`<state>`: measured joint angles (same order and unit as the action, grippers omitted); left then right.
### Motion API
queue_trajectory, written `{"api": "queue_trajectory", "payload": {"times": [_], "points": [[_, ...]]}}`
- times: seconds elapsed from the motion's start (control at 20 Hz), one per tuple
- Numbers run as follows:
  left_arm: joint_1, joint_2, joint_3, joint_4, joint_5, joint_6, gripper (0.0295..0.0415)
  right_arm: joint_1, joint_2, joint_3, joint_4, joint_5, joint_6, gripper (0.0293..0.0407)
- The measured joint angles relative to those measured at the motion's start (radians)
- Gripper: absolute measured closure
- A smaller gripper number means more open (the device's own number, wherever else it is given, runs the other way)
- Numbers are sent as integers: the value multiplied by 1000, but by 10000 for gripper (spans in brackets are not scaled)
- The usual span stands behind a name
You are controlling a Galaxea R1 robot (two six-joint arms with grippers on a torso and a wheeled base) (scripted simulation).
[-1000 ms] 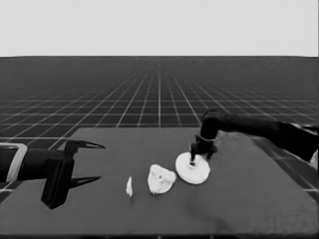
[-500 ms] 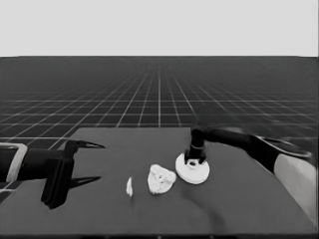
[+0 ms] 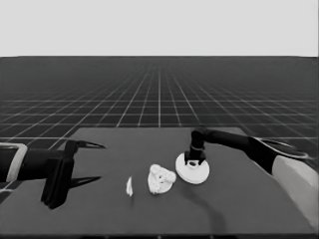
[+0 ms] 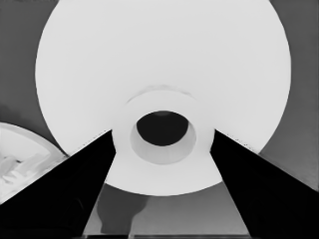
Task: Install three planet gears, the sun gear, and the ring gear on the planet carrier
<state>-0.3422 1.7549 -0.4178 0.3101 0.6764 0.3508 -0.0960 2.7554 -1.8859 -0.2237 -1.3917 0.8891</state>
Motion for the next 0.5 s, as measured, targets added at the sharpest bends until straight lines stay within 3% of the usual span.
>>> {"api": "queue_trajectory", "payload": {"times": [0.3, 0.4, 0.5], "points": [[0, 0, 0, 0, 0, 0, 326, 0, 0, 0, 0, 0, 0, 351], [0, 0, 0, 0, 0, 0, 326, 108, -46, 113, 80, -83, 53, 351], [0, 0, 0, 0, 0, 0, 326, 155, -51, 126, 115, -107, 58, 351]]}}
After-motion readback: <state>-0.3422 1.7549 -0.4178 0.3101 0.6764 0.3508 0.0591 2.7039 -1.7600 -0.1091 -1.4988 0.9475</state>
